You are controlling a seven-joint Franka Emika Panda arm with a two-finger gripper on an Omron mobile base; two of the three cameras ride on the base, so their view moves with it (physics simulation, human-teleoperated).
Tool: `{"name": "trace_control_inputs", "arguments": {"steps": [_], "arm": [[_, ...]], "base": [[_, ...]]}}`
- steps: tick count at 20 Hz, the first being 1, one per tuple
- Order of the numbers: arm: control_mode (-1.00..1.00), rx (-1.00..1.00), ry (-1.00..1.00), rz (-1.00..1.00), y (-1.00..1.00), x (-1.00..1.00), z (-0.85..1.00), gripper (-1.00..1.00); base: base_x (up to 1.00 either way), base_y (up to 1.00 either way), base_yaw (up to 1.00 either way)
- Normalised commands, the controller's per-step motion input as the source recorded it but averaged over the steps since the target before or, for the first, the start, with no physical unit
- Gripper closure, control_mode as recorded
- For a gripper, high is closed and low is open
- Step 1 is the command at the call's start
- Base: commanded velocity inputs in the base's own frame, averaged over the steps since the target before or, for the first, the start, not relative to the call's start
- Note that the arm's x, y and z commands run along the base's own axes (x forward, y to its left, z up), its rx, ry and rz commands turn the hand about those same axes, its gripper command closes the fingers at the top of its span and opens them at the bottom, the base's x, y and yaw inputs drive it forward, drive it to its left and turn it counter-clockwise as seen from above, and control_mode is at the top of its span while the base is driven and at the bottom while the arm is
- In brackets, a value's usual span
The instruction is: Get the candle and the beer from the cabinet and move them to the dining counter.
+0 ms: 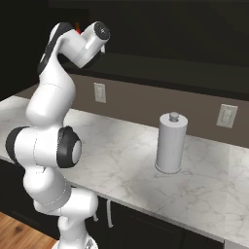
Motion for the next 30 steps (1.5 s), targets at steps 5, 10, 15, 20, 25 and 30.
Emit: {"name": "trace_control_inputs", "arguments": {"steps": [5, 10, 15, 20, 25, 30], "arm": [[-1.0, -0.02, 0.0, 0.0, 0.0, 0.22, -0.09, -1.0], [-1.0, -0.01, 0.0, 0.0, 0.02, 0.17, -0.03, -1.0], [-1.0, 0.0, 0.0, 0.0, 0.04, 0.17, -0.01, -1.0], [-1.0, 0.0, 0.0, 0.0, 0.01, 0.18, 0.0, -1.0], [-1.0, 0.0, 0.0, 0.0, 0.01, 0.13, 0.0, -1.0], [-1.0, 0.0, 0.0, 0.0, 0.08, 0.15, 0.0, -1.0]], "base": [[0.0, 0.0, 0.0], [0.0, 0.0, 0.0], [0.0, 0.0, 0.0], [0.0, 0.0, 0.0], [0.0, 0.0, 0.0], [0.0, 0.0, 0.0]]}}
